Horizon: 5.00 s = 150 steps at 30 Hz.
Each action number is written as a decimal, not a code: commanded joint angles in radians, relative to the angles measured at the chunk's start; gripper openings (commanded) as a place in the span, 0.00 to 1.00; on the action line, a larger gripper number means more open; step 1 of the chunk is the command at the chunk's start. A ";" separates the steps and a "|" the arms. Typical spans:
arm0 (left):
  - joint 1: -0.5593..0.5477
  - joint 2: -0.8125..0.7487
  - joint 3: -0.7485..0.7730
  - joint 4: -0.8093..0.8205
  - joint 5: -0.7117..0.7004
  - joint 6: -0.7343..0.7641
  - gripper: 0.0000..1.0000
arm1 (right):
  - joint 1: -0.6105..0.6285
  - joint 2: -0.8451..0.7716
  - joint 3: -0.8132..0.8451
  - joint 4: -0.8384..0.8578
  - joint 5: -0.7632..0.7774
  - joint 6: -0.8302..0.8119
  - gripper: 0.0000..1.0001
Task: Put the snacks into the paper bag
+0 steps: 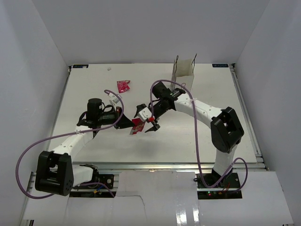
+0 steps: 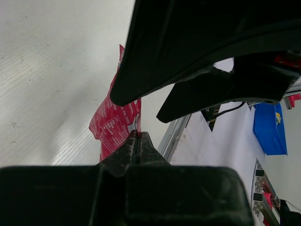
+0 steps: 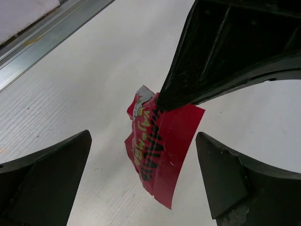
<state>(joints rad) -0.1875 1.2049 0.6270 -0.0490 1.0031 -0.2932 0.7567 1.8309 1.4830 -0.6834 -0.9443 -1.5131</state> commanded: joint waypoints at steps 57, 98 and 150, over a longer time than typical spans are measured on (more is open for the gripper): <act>-0.006 -0.282 0.103 -0.103 -0.684 -0.247 0.98 | -0.465 -0.193 0.178 0.670 0.998 1.674 0.08; -0.038 1.128 1.213 -0.181 -1.193 0.190 0.91 | -0.569 -0.822 -0.642 0.030 0.013 0.574 0.92; -0.217 0.096 -0.055 0.112 -0.006 0.011 0.00 | 0.010 -0.301 -0.446 0.395 0.288 -0.164 0.95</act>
<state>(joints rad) -0.3763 1.3518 0.5949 0.0559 0.9382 -0.2718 0.7387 1.5394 0.9955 -0.3603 -0.6937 -1.6543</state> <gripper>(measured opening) 0.021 0.948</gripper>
